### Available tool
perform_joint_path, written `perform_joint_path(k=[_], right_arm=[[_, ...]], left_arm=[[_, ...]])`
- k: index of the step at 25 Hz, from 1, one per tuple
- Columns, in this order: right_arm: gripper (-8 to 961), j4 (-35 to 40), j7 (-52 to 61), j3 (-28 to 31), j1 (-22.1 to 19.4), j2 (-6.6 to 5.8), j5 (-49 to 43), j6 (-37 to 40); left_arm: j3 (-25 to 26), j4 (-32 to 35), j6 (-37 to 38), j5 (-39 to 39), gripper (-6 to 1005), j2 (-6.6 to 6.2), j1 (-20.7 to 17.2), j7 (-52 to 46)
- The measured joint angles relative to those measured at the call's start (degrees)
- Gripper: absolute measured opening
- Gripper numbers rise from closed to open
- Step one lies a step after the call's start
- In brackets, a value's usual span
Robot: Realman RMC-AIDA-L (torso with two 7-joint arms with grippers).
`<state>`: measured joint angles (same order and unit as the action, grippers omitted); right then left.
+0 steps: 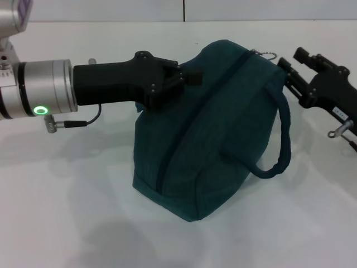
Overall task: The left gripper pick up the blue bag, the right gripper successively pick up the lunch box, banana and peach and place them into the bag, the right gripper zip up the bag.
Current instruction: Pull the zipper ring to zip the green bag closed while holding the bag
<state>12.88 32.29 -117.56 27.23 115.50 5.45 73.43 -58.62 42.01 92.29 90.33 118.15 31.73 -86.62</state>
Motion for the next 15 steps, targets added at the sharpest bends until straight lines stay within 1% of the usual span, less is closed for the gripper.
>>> perform_joint_path(k=[5, 10, 15], right_arm=[[450, -0.2, 0.0, 2.8, -0.2, -0.21, -0.2, -1.0], [449, 0.0, -0.3, 2.5, 0.9, -0.18, -1.9, -5.5], [449, 0.4, -0.3, 2.3, 2.3, -0.12, -3.8, -6.0]], left_arm=[[0.0, 0.0, 0.0, 0.0, 0, -0.16, 0.0, 0.0], [0.0, 0.0, 0.0, 0.0, 0, -0.12, 0.1, 0.0], [0.0, 0.0, -0.2, 0.1, -1, -0.13, 0.2, 0.1]])
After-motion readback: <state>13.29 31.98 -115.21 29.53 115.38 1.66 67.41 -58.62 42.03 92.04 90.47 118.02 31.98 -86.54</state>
